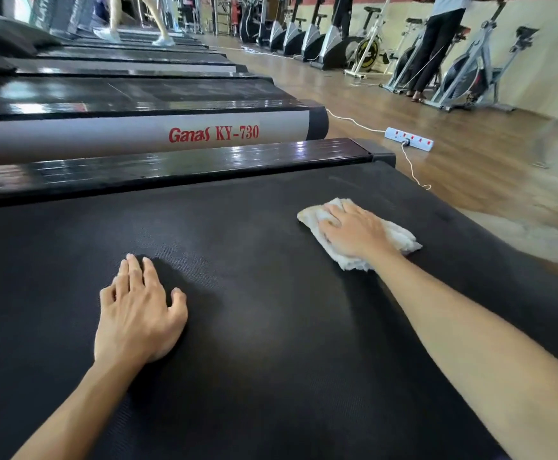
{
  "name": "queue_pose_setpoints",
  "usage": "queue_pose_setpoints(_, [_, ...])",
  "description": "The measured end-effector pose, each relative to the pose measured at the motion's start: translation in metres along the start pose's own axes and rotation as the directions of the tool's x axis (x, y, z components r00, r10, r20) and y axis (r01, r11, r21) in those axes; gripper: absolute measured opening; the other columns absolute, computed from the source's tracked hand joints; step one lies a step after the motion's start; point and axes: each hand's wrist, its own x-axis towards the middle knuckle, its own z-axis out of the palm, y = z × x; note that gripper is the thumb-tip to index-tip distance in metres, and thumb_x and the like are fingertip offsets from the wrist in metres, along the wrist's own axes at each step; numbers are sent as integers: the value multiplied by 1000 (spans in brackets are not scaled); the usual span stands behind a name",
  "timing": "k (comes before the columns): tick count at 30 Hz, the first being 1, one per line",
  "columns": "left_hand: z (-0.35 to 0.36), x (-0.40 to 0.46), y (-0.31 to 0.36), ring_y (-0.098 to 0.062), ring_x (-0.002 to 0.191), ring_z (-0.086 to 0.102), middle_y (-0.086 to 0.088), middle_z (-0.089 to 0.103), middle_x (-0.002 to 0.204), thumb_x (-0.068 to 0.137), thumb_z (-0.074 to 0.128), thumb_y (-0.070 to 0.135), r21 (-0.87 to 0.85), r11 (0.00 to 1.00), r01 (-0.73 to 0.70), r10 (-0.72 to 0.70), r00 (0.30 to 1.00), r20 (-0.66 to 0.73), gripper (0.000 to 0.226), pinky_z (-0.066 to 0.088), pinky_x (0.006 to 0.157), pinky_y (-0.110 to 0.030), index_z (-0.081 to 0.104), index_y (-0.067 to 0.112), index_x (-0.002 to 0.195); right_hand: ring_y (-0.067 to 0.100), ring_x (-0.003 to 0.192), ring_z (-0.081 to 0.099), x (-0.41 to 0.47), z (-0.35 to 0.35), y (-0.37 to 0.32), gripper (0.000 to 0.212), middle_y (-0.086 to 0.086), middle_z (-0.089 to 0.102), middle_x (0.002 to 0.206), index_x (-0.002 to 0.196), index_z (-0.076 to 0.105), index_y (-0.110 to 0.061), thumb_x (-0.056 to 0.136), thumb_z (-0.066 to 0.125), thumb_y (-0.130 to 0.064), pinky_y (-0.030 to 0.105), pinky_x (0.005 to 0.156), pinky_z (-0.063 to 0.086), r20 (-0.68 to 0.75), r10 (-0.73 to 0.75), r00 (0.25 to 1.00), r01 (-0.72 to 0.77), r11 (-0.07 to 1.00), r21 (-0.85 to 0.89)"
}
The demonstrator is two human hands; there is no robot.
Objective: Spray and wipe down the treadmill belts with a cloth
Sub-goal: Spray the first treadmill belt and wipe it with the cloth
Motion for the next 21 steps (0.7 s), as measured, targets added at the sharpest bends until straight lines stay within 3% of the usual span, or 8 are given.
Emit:
queue_pose_setpoints(3, [0,1,1,-24,157,-2,-17,-1,170,101,28,44,5,1000,-2,2,1000,8,76,11,122,-45,7,3,161,22,133,43,34,11,-36,54,-2,52,138,132,53,-28,90,28,-50,43,107,35,-7,25,1000,-25,999,-38])
queue_pose_setpoints(6, [-2,1,-1,-24,157,-3,-16,-2,170,101,27,44,12,1000,-5,5,1000,16,76,11,123,-45,6,3,161,22,136,41,16,15,-72,57,-1,48,143,136,52,-28,93,26,-54,41,111,32,27,-125,992,125,992,18])
queue_pose_setpoints(9, [-3,0,-1,-24,157,-3,-16,-2,170,101,28,44,-1,1000,-10,10,1000,9,76,11,123,-45,7,3,161,16,150,27,-38,12,-68,61,-9,32,162,150,44,-35,94,32,-56,39,122,23,71,-321,945,313,945,98])
queue_pose_setpoints(11, [-3,-1,0,-24,157,-3,-16,-3,170,100,28,44,-7,1000,-5,5,1000,16,76,11,123,-45,7,3,161,7,153,18,-57,8,-40,63,-16,22,167,153,39,-42,92,33,-56,35,124,18,91,-316,944,304,944,130])
queue_pose_setpoints(15, [-1,-1,0,-24,157,-2,-17,0,169,100,29,44,1,1000,-7,7,1000,0,77,12,123,-45,9,2,161,21,130,45,-25,4,-13,35,-15,42,124,113,45,-43,85,27,-56,36,103,35,42,-120,992,119,992,37])
queue_pose_setpoints(17, [-1,-1,0,-25,157,-1,-18,0,169,100,29,44,8,1000,-8,8,1000,6,76,12,123,-45,9,2,161,23,125,46,-7,7,-32,39,-6,45,121,112,46,-34,86,26,-53,41,103,37,26,-74,997,73,997,10])
queue_pose_setpoints(19, [-1,0,-1,-25,157,-1,-19,0,169,101,29,43,3,1000,-15,15,1000,3,76,11,122,-45,9,1,160,26,127,47,0,11,-60,42,-1,49,125,120,51,-31,91,25,-47,46,105,39,14,-83,996,82,996,34])
queue_pose_setpoints(21, [-2,0,-1,-26,157,-1,-19,1,169,101,29,43,1,1000,-22,22,1000,7,76,12,123,-46,10,1,160,30,128,50,-14,14,-84,40,0,47,113,107,49,-36,87,16,-46,46,99,39,27,-200,979,199,979,36])
